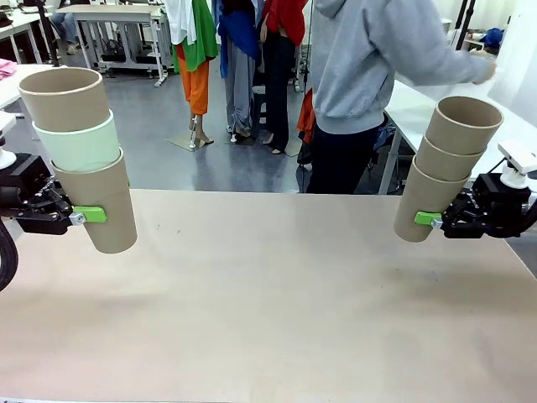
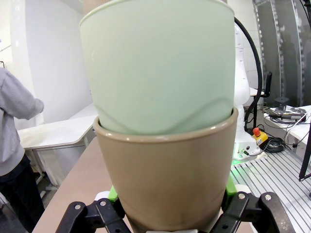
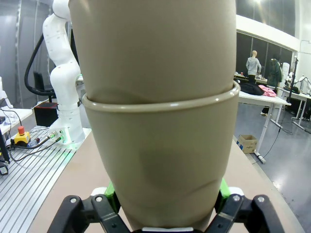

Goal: Stack the cups and store them in the basket.
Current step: Place the stack of Reusable plastic cups into the Pantry Basket.

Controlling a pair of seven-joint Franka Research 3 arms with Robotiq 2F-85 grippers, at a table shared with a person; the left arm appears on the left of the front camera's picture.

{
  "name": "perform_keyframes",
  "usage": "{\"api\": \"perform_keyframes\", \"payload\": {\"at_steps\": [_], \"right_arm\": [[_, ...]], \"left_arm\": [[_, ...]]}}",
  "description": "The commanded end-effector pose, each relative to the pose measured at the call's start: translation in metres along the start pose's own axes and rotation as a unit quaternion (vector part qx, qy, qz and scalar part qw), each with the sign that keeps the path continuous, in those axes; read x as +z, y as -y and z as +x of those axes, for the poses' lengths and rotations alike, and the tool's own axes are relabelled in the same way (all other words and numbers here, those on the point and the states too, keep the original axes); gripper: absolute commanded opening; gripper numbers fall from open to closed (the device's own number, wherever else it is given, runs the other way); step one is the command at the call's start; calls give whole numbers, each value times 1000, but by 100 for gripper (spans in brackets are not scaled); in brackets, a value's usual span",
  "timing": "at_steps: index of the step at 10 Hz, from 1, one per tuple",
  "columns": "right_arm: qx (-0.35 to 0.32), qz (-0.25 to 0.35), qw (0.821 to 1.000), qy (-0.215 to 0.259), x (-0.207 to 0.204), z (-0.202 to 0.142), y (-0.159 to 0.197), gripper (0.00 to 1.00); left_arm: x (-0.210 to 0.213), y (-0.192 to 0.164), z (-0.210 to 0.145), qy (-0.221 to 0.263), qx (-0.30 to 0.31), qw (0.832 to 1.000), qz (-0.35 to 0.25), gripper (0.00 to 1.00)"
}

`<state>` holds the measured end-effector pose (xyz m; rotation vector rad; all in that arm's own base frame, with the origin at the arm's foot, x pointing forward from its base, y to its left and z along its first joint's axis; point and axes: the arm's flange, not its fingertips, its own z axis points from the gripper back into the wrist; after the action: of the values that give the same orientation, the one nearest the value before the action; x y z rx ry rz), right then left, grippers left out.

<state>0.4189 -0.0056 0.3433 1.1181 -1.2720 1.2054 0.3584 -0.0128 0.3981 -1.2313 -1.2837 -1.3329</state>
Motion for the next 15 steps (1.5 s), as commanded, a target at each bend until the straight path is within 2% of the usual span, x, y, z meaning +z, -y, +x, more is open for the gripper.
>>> {"api": "perform_keyframes", "payload": {"at_steps": [1, 15], "right_arm": [[5, 1, 1000, 1, -1, 4, 0, 84], [5, 1, 1000, 1, -1, 4, 0, 84]], "left_arm": [[-1, 1, 5, 2, 4, 1000, -1, 86], [-1, 1, 5, 2, 4, 1000, -1, 86]]}}
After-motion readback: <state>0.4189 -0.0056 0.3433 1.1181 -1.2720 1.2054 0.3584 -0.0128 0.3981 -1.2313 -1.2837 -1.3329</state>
